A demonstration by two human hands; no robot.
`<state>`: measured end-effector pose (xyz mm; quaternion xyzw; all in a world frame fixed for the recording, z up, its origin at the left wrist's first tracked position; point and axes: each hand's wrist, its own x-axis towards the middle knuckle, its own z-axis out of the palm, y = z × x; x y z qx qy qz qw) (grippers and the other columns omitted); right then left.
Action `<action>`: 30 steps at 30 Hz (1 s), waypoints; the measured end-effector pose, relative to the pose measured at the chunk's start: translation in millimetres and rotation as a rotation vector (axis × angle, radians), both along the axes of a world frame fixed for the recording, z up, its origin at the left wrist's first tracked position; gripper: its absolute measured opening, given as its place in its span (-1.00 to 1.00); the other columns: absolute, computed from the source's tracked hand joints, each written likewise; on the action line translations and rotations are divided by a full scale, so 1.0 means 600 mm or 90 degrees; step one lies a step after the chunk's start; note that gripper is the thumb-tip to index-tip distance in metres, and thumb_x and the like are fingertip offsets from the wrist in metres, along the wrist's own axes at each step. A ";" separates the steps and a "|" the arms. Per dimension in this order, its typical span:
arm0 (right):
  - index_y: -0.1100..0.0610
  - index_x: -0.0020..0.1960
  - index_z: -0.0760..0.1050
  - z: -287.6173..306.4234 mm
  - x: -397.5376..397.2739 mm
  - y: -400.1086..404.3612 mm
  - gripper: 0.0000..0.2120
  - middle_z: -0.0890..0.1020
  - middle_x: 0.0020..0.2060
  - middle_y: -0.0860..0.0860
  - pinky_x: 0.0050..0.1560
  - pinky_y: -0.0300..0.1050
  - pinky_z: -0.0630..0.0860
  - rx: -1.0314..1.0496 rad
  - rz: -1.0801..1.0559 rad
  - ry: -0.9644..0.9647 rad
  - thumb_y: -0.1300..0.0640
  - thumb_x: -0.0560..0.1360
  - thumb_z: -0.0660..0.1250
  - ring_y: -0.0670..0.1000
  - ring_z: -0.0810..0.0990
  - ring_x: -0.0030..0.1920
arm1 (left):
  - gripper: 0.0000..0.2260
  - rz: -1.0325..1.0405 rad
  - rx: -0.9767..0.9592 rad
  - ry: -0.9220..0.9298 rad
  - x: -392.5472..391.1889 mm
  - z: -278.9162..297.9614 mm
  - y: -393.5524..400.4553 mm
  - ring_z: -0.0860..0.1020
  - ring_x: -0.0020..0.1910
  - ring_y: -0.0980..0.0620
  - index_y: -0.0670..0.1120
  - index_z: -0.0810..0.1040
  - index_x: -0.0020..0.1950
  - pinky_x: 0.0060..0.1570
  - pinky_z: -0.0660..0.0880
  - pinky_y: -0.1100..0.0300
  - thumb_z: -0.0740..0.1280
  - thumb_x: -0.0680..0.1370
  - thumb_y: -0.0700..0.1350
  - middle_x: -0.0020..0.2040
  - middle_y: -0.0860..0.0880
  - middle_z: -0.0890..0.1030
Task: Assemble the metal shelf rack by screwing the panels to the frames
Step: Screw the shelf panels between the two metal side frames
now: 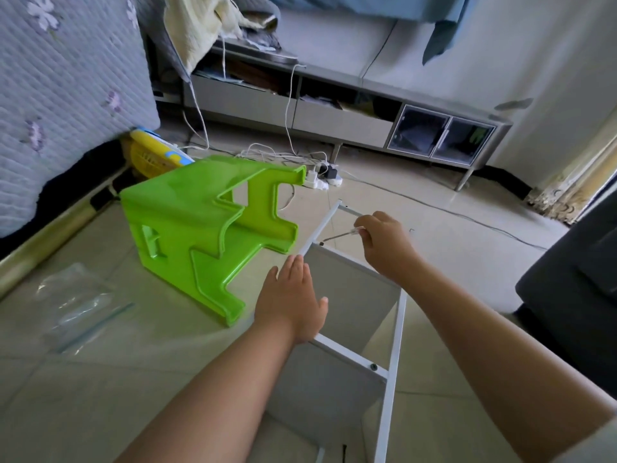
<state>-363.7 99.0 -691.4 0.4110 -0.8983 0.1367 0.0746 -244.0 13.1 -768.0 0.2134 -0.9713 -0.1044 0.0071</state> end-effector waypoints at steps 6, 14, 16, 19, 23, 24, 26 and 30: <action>0.30 0.16 0.53 -0.002 -0.009 -0.009 -0.74 0.54 0.05 0.25 0.01 -0.07 0.40 -0.016 0.007 0.014 0.32 0.55 0.14 0.23 0.51 0.04 | -0.37 -0.003 0.009 0.018 0.004 -0.003 -0.001 -0.14 0.52 -0.03 -0.25 -0.11 0.52 0.48 -0.10 0.02 0.02 0.61 0.09 0.55 -0.14 -0.10; 0.23 0.16 0.52 0.004 -0.008 -0.013 -0.73 0.55 0.07 0.17 -0.08 -0.18 0.33 0.034 -0.001 0.028 0.29 0.55 0.11 0.18 0.50 0.07 | -0.38 0.001 0.004 0.034 0.010 -0.006 0.001 -0.13 0.53 -0.04 -0.24 -0.09 0.52 0.49 -0.10 0.02 0.02 0.61 0.09 0.55 -0.13 -0.09; 0.22 0.16 0.51 0.007 -0.010 -0.014 -0.73 0.54 0.06 0.15 -0.08 -0.18 0.34 0.059 0.000 0.032 0.27 0.56 0.11 0.16 0.50 0.05 | -0.38 0.002 0.003 0.038 0.011 -0.007 0.001 -0.12 0.53 -0.04 -0.23 -0.08 0.52 0.49 -0.09 0.02 0.02 0.61 0.09 0.55 -0.13 -0.08; 0.21 0.15 0.51 0.015 -0.012 -0.017 -0.73 0.55 0.04 0.14 -0.02 -0.13 0.40 0.100 0.002 0.038 0.26 0.55 0.10 0.15 0.50 0.05 | -0.38 0.005 0.002 0.041 0.012 -0.005 0.002 -0.12 0.53 -0.03 -0.23 -0.08 0.53 0.49 -0.10 0.02 0.03 0.61 0.09 0.55 -0.13 -0.08; 0.21 0.16 0.50 0.034 -0.008 -0.025 -0.73 0.55 0.06 0.13 0.03 -0.11 0.41 0.156 0.008 0.045 0.25 0.56 0.09 0.13 0.50 0.08 | -0.38 0.006 0.007 0.025 0.012 -0.003 0.003 -0.15 0.53 -0.02 -0.22 -0.11 0.53 0.48 -0.12 0.03 0.01 0.62 0.10 0.55 -0.12 -0.11; 0.21 0.17 0.49 0.039 -0.006 -0.030 -0.73 0.55 0.07 0.13 0.02 -0.12 0.41 0.172 0.009 0.046 0.25 0.56 0.09 0.13 0.50 0.08 | -0.38 0.007 0.008 0.019 0.012 -0.003 0.002 -0.16 0.52 -0.02 -0.22 -0.12 0.53 0.49 -0.13 0.03 0.00 0.62 0.10 0.55 -0.12 -0.12; 0.22 0.16 0.49 0.051 -0.005 -0.044 -0.73 0.55 0.09 0.15 0.03 -0.09 0.42 0.200 0.009 0.043 0.25 0.55 0.09 0.14 0.49 0.10 | -0.38 0.007 0.010 0.008 0.012 -0.003 0.002 -0.18 0.52 -0.02 -0.22 -0.14 0.53 0.49 -0.15 0.03 -0.01 0.62 0.10 0.55 -0.12 -0.15; 0.30 0.17 0.46 0.074 -0.001 -0.078 -0.70 0.54 0.14 0.17 0.09 -0.07 0.41 0.241 -0.007 0.023 0.28 0.55 0.04 0.16 0.49 0.15 | -0.38 0.005 0.013 -0.012 0.013 -0.001 0.003 -0.21 0.52 -0.01 -0.22 -0.16 0.52 0.48 -0.17 0.04 -0.02 0.62 0.10 0.54 -0.13 -0.18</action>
